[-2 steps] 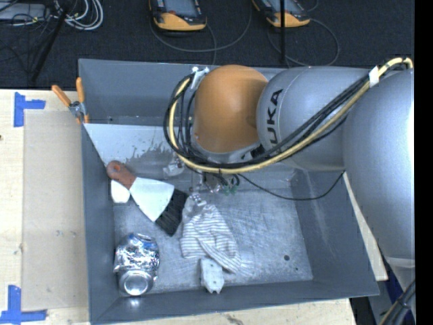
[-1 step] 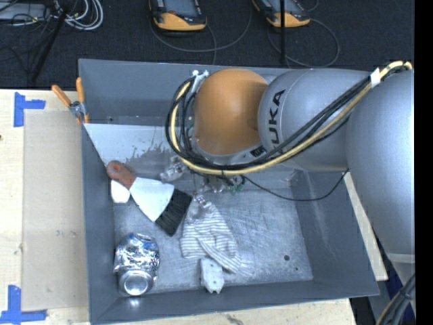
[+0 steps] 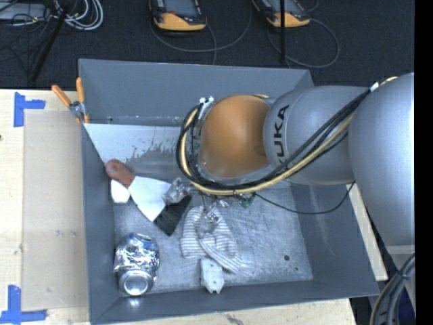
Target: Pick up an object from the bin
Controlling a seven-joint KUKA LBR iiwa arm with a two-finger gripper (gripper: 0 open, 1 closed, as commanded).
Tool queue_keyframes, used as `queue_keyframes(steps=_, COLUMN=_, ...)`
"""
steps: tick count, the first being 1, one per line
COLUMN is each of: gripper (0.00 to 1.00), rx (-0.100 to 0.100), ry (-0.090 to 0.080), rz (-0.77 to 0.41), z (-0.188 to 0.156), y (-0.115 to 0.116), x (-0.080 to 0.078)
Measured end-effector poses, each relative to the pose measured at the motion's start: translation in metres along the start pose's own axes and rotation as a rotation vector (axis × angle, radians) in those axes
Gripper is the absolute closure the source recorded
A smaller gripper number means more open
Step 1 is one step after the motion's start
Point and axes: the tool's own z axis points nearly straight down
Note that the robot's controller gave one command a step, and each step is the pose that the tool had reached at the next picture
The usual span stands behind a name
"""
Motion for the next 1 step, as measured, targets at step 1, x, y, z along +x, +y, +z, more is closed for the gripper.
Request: queue_keyframes(steps=1, gripper=1.00, rx=-0.002, ry=0.016, rz=0.139, z=0.0005, y=-0.0040, x=0.0031)
